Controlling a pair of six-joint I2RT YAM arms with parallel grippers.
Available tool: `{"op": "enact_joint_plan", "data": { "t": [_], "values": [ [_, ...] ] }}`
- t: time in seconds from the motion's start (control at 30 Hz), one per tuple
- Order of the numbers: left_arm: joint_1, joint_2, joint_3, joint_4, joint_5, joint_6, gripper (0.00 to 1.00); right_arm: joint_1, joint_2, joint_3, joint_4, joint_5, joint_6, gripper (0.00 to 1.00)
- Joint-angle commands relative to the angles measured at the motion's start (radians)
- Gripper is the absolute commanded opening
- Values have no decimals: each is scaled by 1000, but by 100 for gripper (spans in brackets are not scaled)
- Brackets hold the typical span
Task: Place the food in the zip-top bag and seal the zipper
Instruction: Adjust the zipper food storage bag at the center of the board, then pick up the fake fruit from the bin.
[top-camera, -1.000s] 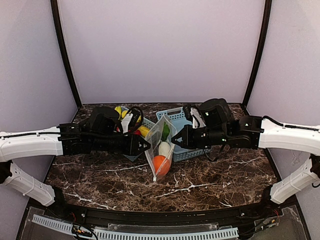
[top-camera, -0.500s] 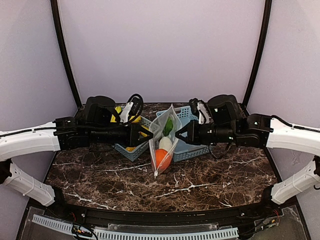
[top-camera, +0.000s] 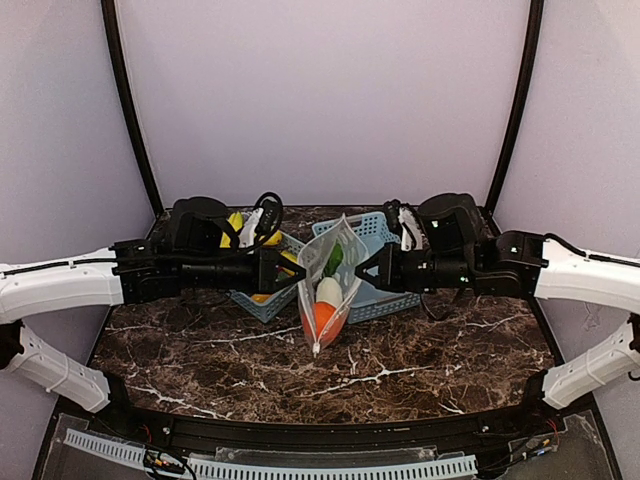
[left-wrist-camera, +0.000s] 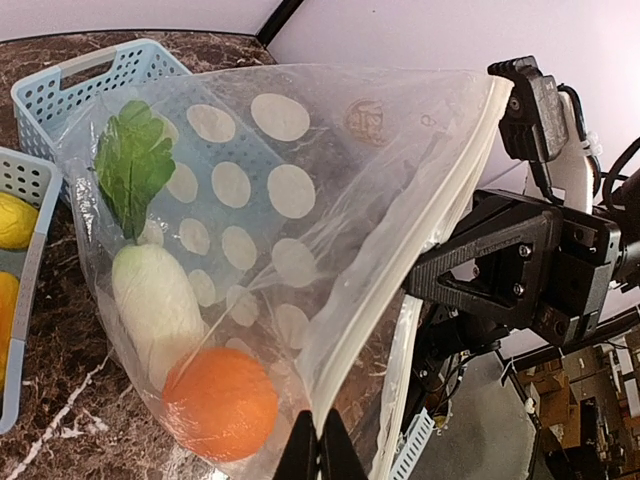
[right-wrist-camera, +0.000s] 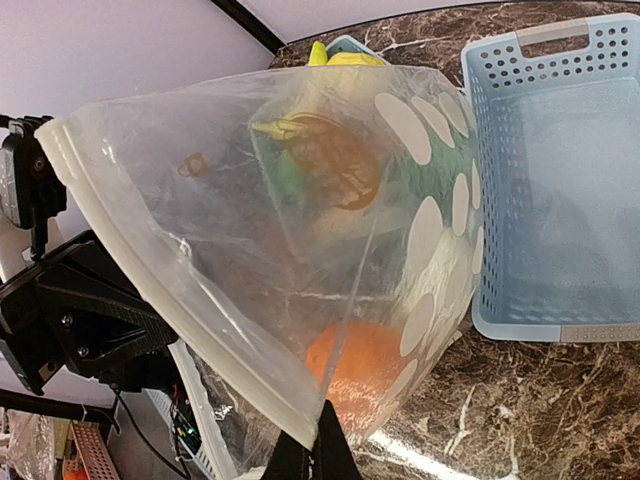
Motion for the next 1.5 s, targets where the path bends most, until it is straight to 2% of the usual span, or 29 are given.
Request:
{"op": "enact_joint_plan", "data": {
  "t": [0.0,0.1,0.17,0.23,0.43,0.5,0.63,0.8,0.93,1.2,1.33,1.47],
  "values": [
    [5,14,-23,-25,-11,-17,1,-8,24,-24,10,-5,17,0],
    [4,16,-18,-55,-26,-5,3,-9,34,-20,11,-5,14,0],
    [4,13,-14,-60,-26,3,10,-8,40,-15,13,-6,12,0],
    [5,5,-4,-62,-26,22,22,-9,44,-9,13,-6,8,0],
    [24,-27,63,-161,-64,108,72,-9,56,7,12,-8,-3,0],
    [57,-38,76,-184,-61,128,78,-10,59,12,10,-10,-7,0],
    [155,-57,90,-215,-11,145,84,-12,54,14,10,-8,-7,0],
    [245,-39,131,-237,-24,166,90,-13,55,11,10,-2,-6,0],
    [331,7,110,-141,-17,101,90,-13,62,17,10,-8,-15,0],
    [480,170,28,177,-73,-80,89,-17,52,9,10,-1,-23,0],
    [503,289,30,283,-100,-147,88,-17,54,16,13,-1,-23,0],
    [516,404,83,301,-103,-187,88,-17,55,13,16,1,-26,0]
  ]
}}
